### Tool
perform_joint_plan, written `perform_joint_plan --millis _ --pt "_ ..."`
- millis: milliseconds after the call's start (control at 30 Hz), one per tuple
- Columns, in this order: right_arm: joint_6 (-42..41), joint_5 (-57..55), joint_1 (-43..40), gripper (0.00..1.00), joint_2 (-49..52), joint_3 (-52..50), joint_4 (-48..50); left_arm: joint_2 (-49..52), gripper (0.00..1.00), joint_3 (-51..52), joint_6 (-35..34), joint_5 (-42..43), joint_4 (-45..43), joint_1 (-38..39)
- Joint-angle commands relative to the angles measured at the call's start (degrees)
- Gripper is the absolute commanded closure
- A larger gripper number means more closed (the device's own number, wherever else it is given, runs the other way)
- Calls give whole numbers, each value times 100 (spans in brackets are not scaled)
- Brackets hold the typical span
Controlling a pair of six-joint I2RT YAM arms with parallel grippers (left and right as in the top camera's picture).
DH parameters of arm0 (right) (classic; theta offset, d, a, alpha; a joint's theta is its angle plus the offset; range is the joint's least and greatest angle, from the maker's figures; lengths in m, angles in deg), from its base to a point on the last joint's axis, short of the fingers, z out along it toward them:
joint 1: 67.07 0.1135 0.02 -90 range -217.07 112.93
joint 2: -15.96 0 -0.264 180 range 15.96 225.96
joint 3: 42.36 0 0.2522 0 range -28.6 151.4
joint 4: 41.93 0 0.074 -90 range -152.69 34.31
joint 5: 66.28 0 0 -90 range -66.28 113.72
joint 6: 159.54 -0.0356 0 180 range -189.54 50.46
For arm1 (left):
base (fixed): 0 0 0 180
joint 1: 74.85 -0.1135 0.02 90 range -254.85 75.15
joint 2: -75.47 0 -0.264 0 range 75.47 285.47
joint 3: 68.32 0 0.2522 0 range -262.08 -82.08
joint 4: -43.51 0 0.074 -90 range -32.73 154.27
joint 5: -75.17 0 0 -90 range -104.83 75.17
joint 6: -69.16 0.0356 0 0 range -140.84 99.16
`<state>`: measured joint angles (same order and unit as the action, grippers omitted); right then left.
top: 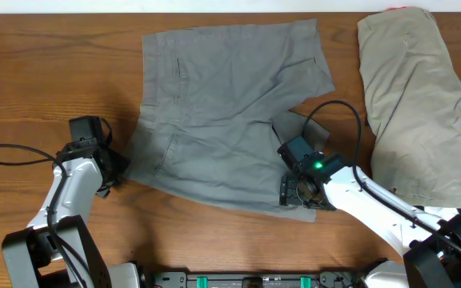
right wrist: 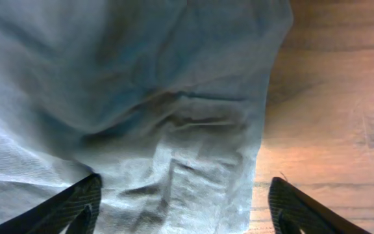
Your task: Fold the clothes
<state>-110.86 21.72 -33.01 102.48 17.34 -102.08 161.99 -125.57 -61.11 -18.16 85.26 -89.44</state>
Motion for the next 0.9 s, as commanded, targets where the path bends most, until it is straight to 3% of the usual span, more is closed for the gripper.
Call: perform_joint_plan --millis 0,367,633,867 --pt "164 -83 42 23 20 -74 79 33 38 31 20 33 -2 -33" --pt "474 675 42 34 66 -590 636 46 38 63 337 142 -57 146" --pt "518 743 42 36 63 -804 748 221 39 63 1294 142 -501 673" --pt "520 745 42 37 66 -804 741 640 46 63 2044 133 -538 920"
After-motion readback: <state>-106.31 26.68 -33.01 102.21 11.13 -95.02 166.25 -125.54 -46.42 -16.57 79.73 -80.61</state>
